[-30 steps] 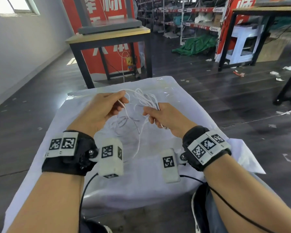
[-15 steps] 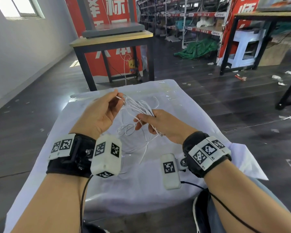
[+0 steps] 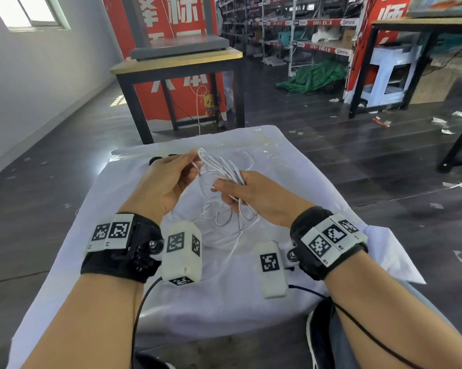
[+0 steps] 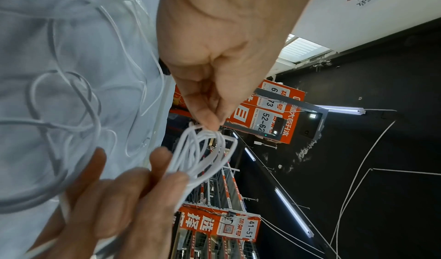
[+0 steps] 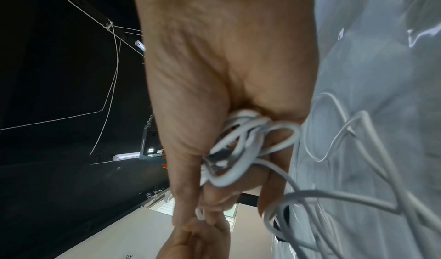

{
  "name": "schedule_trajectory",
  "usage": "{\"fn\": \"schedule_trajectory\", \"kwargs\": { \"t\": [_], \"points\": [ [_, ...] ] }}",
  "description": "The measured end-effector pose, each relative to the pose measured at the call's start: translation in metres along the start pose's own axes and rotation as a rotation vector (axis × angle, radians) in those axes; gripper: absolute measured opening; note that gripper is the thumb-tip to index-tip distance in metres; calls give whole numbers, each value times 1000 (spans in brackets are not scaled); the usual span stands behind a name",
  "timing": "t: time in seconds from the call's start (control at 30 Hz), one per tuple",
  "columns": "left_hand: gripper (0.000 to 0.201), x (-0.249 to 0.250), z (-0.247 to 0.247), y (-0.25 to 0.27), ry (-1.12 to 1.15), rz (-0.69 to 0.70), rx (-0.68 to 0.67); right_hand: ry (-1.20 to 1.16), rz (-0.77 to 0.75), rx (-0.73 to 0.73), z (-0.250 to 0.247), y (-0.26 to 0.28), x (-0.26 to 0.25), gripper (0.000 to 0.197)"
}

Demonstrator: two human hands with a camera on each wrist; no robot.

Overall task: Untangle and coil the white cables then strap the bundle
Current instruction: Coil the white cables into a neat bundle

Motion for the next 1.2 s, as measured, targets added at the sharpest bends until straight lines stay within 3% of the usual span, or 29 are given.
{"fn": "schedule_trajectory", "kwargs": {
  "t": [0.17,0.27,0.33,0.47,0.53,0.6,0.73,0.83,0.93,1.07,1.13,1.2],
  "points": [
    [15,6,8,3,126,65,7,-110,34,-83,2,-3,3,19],
    [21,6,10,4,-5,88,-76,-347,46,-6,-7,-3,1,22],
    [22,2,17,7,-260,124,-256,-595,40,69,-16,-5,1,21],
    [21,-16,39,24,-652,130,-740,-1007,-34,183,-31,-6,3,23],
    [20,-22,45,30,-776,150,-849,-1106,-60,231,-39,-5,5,24],
    [21,-21,45,28,-791,201,-821,-1160,-69,302,-48,-4,9,23],
    [25,-3,38,22,-841,462,-787,-1192,-59,597,-76,4,22,23],
    [23,3,28,18,-980,564,-777,-1195,-80,761,-90,14,26,23],
    [15,4,8,-1,-1084,473,-551,-1165,-99,869,-95,22,25,25],
    [29,-1,-15,-14,-1428,514,-458,-1149,-166,978,-103,30,23,23],
    [29,-4,-34,-19,-1597,413,-365,-1145,-184,984,-105,30,22,23],
    [34,-12,-50,-20,-1739,208,-366,-1125,-182,969,-104,27,21,24]
  ]
}}
Point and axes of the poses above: each hand's wrist, its own y-axis away from the middle knuckle, its own z-axis out of the palm, x = y × z, the point moved 5 cm from there along -y, towards the middle knuckle, and after that the axes turned 14 degrees about z, right-handed, at the moved point
